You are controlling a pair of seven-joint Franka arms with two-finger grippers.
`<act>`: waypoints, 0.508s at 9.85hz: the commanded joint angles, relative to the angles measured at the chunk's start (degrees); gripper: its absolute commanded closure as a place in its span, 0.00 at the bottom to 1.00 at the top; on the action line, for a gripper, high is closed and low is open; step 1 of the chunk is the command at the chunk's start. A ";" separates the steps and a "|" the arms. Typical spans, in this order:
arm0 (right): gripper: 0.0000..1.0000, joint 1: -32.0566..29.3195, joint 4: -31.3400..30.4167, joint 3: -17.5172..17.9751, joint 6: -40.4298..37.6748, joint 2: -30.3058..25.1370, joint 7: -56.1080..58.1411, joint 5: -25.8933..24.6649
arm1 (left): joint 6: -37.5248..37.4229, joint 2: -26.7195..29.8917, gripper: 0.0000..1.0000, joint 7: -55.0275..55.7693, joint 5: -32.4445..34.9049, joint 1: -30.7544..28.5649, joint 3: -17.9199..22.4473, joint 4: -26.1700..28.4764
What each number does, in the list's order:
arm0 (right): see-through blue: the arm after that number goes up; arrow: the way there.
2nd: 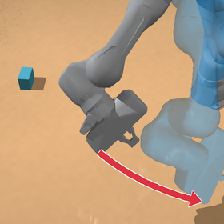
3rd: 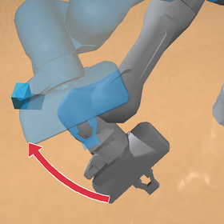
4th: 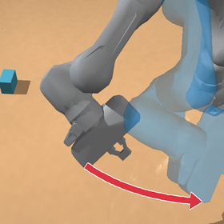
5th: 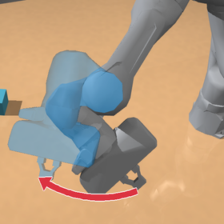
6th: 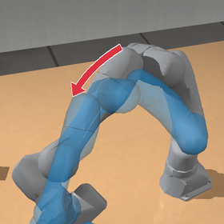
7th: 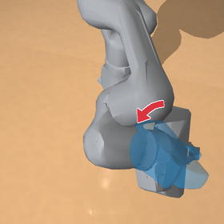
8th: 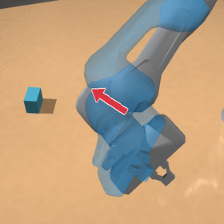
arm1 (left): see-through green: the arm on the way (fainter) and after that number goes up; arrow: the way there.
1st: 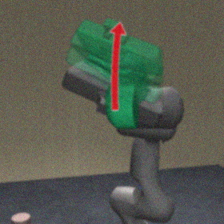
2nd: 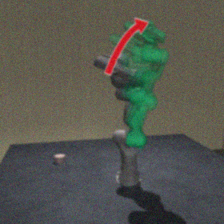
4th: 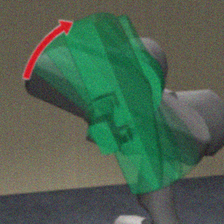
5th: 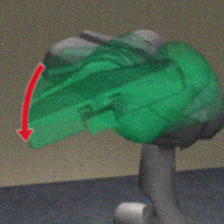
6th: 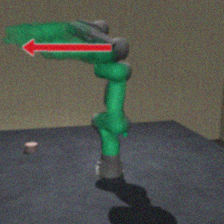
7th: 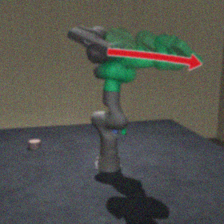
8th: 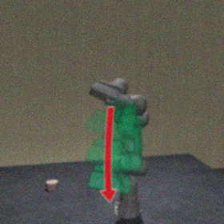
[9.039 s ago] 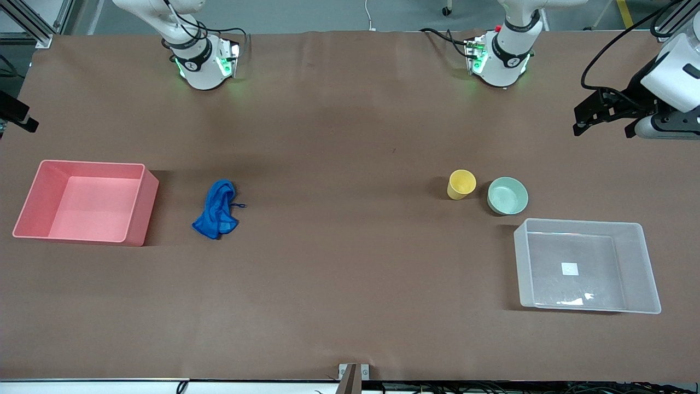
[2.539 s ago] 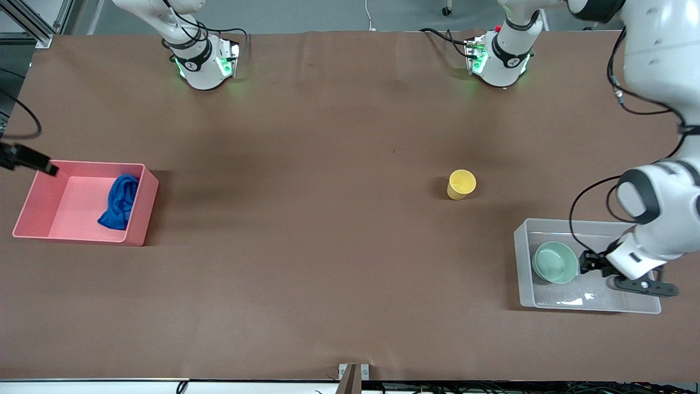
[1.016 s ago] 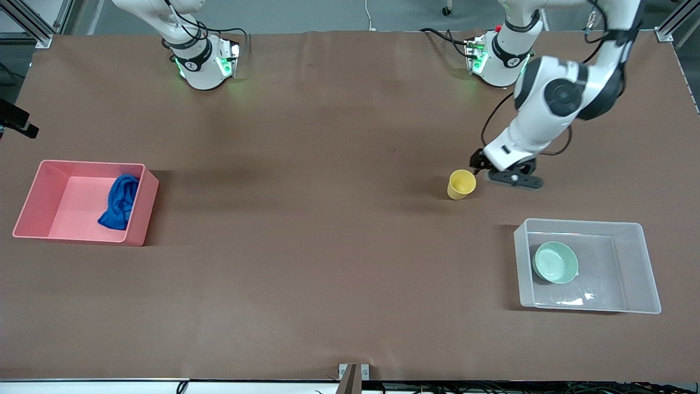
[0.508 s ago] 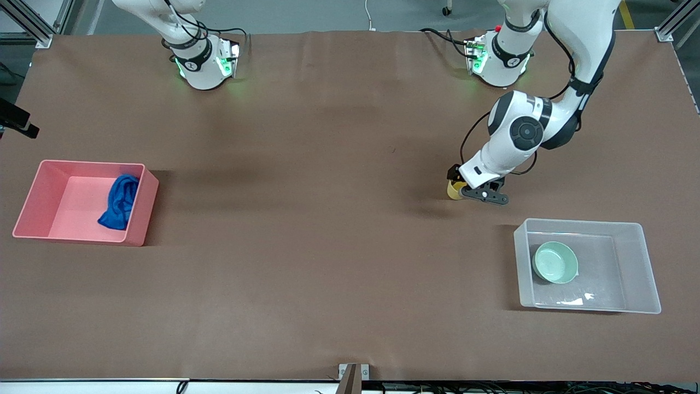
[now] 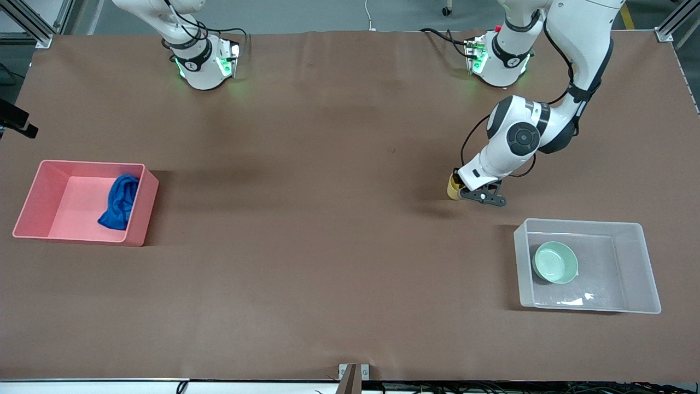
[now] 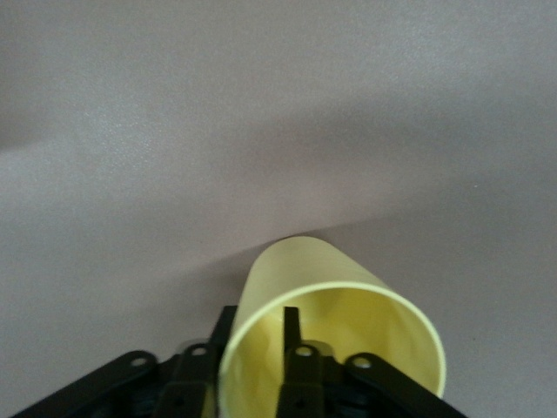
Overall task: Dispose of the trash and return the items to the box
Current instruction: 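Grasp the yellow cup with the left gripper, then carry the yellow cup with the left gripper into the green bowl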
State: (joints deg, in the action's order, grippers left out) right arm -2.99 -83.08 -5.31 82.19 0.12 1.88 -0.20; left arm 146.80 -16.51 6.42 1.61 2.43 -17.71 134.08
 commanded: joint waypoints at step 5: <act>0.00 -0.88 -0.59 0.65 -0.10 -1.00 1.03 -0.77 | -14.04 4.48 1.00 -6.21 0.86 -1.02 9.24 -14.49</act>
State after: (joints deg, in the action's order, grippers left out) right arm -3.19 -83.08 -5.31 82.18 0.12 2.30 -0.20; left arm 137.80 -9.23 2.77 1.89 1.72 -11.34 126.14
